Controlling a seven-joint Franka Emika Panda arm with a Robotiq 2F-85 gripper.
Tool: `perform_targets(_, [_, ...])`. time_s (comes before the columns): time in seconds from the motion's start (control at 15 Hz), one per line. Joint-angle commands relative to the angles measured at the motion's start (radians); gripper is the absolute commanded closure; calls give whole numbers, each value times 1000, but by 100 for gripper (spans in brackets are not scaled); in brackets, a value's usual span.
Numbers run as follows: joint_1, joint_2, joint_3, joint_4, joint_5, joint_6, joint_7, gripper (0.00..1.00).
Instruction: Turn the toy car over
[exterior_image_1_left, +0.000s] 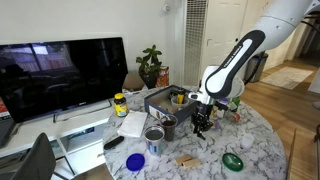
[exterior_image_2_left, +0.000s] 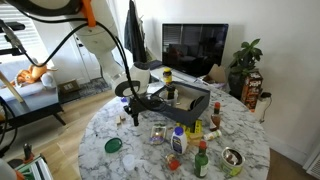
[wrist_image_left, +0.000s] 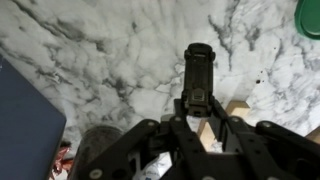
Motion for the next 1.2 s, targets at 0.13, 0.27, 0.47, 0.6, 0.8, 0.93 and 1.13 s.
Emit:
perform_targets(0.13, [-205, 70, 161, -19, 201, 9, -279, 93])
perform_targets(0.27, [-247, 107, 187, -14, 236, 13, -340, 93])
perform_targets(0.47, [-309, 166, 225, -9, 259, 16, -417, 93])
perform_targets(0.6, [-362, 206, 263, -10, 263, 23, -471, 93])
perform_targets(0.8, [-420, 256, 295, -10, 244, 25, -511, 93])
perform_targets(0.93, [-424, 267, 279, -12, 225, 37, -501, 93])
perform_targets(1.13, [-443, 298, 281, -6, 215, 43, -496, 93])
